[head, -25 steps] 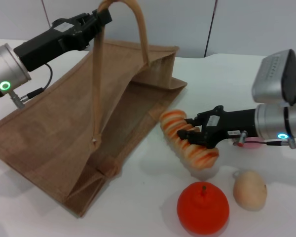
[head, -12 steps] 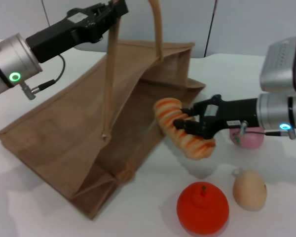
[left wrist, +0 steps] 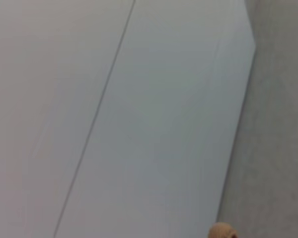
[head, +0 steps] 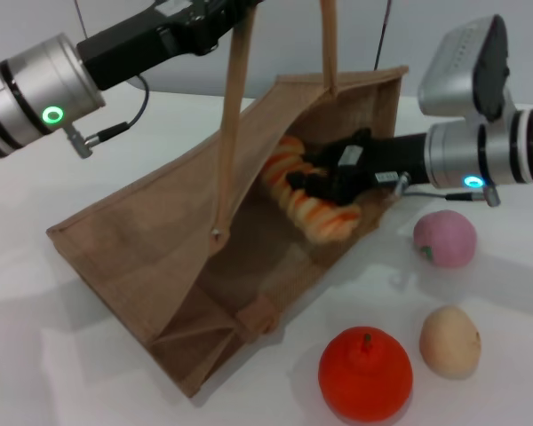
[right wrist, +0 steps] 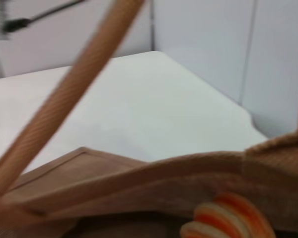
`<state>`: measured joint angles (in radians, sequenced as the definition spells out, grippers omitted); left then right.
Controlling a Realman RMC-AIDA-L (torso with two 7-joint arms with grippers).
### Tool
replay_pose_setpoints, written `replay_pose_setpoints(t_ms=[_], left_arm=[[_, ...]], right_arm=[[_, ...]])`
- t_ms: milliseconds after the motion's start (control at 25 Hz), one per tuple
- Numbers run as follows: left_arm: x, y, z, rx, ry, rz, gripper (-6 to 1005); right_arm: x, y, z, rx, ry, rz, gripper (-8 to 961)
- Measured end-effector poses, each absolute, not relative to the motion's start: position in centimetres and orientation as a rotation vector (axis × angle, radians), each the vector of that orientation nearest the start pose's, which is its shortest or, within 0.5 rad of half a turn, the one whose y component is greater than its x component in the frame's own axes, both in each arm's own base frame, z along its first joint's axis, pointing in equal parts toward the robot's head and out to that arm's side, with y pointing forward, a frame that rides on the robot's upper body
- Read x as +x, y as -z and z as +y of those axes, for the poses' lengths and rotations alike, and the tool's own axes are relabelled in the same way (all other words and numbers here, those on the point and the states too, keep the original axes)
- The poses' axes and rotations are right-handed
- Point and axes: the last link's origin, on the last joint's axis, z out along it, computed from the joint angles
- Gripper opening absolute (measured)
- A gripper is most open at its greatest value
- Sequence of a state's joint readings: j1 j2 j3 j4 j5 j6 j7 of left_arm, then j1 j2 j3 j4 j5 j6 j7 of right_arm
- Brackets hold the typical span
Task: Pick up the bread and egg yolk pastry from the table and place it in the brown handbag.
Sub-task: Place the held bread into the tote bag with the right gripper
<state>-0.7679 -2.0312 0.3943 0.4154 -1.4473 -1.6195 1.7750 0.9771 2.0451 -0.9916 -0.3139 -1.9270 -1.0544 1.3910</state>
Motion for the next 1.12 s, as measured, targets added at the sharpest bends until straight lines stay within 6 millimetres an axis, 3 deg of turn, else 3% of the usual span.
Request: replay_pose_setpoints(t_ms=[360,840,1120], left_arm=[[-15.5,-4.6,39.4,-2.429,1.522,-0.482,117],[-14.9,-5.7,39.0,-2.368,1.650,-0.435,118],[-15.9,-6.2,38.6,-2.317,1.664,-0.444,118]], right_arm=[[16.0,7.8,45.0,-2.652,-0.235,0.407,292],[15.2,9.3,43.9,-2.715,-0.274,0.283,285],[15.0,9.7,43.1,-2.746,-0.329,0.199,281]])
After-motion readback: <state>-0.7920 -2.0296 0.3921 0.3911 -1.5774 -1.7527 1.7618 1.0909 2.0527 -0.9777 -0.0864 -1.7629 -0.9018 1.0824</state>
